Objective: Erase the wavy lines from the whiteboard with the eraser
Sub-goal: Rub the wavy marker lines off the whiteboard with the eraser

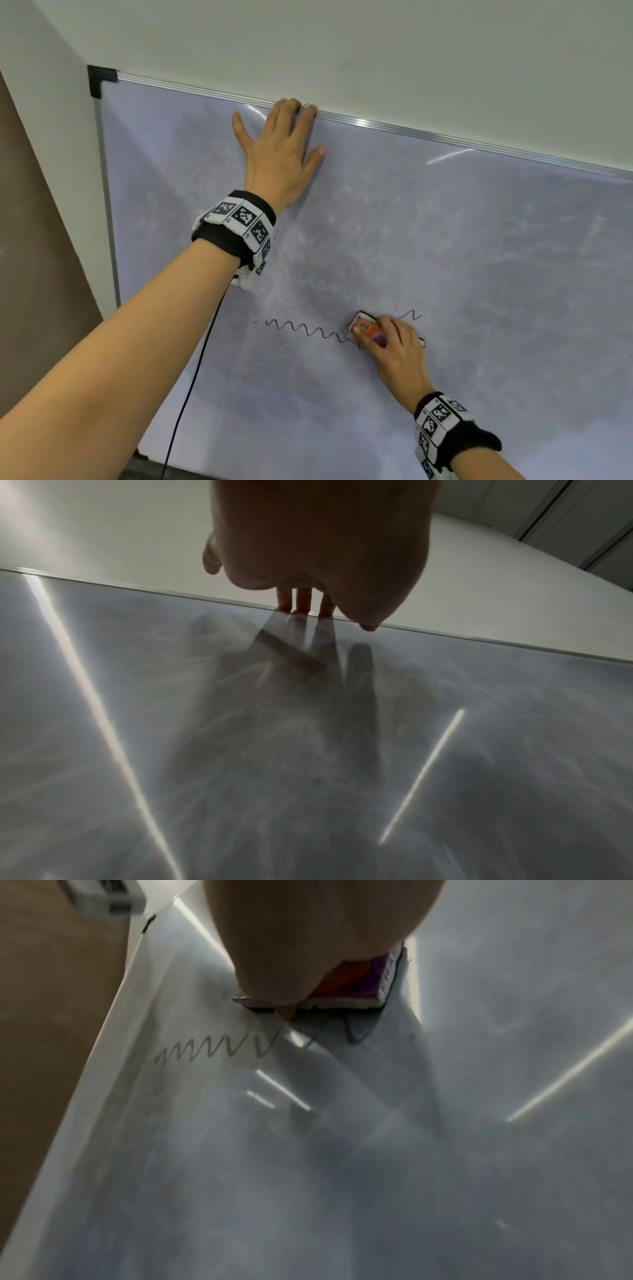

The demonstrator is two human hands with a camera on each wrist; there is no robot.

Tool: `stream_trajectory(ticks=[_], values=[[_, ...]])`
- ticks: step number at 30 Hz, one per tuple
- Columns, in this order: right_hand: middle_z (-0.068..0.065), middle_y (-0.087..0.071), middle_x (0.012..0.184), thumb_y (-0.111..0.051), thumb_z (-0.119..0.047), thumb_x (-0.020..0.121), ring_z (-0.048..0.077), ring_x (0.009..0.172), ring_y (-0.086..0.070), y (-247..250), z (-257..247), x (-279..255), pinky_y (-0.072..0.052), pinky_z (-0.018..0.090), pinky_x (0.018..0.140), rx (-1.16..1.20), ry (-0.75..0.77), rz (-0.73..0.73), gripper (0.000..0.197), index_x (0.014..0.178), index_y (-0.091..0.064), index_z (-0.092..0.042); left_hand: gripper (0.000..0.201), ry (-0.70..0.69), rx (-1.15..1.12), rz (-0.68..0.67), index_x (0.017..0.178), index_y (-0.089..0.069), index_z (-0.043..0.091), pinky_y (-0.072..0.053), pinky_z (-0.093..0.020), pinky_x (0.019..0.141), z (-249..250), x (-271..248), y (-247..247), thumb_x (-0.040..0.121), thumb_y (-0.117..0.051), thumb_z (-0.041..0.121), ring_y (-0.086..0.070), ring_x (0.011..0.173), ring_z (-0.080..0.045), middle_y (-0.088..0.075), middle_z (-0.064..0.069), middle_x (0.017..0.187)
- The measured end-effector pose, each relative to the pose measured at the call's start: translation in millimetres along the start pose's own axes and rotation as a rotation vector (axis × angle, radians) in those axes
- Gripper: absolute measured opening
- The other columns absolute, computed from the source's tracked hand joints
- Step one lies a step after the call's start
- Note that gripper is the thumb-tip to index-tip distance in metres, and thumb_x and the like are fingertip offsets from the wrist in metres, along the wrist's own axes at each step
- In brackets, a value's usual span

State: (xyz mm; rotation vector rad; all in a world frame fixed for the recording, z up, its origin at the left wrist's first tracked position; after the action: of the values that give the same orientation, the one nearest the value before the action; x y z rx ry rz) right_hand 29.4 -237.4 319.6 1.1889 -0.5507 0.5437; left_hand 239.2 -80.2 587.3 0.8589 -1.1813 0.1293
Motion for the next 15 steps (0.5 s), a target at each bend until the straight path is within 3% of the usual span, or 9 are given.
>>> stream_trajectory(ticks=[5,8,11,15], values=[[0.019,-0.045,0.118,-0.062,-0.002,0.069,0.037,0.097,-0.048,48,60,21,-0.037,0.043,0.082,0.005,-0.206,0.152,0.064,0.127,-0.049,-0.027,0.052,0.029,-0.004,0.016,0.139,-0.040,0.023,-0.005,-0.069,0.104,2,-1,-2,0.093,-0.039,0.047,-0.034,0.133,-0.020,-0.039,-0.002,0.139],[0.020,-0.044,0.119,-0.060,-0.005,0.077,0.037,0.099,-0.045,56,77,14,-0.035,0.045,0.084,0.019,-0.287,0.226,0.054,0.127,-0.051,-0.024,0.051,0.062,-0.016,0.023,0.138,-0.040,0.023,-0.005,-0.068,0.105,4,0,-4,0.093,-0.039,0.048,-0.033,0.134,-0.020,-0.038,-0.002,0.140],[0.020,-0.043,0.120,-0.064,0.001,0.070,0.038,0.100,-0.045,37,63,-6,-0.036,0.045,0.084,0.012,-0.256,0.183,0.066,0.128,-0.049,-0.025,0.051,0.078,-0.004,0.013,0.138,-0.040,0.024,-0.005,-0.068,0.106,5,0,-4,0.093,-0.038,0.048,-0.032,0.135,-0.019,-0.038,-0.002,0.140],[0.019,-0.044,0.121,-0.080,0.012,0.045,0.039,0.103,-0.045,4,37,-48,-0.046,0.050,0.080,-0.027,-0.123,-0.028,0.094,0.124,-0.049,-0.027,0.049,0.090,0.001,0.003,0.136,-0.041,0.024,-0.004,-0.068,0.106,7,0,-2,0.093,-0.038,0.048,-0.033,0.134,-0.019,-0.038,-0.001,0.139]])
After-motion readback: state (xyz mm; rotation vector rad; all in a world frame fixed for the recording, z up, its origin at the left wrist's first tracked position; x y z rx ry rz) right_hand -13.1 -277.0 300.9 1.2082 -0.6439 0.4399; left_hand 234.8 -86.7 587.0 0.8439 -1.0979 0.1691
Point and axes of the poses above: each hand's wrist, its own x-axis towards the middle knuckle, its own y-axis out of the back of the hand, z = x × y, the point moved 5 cm from there along x, towards the middle knuckle
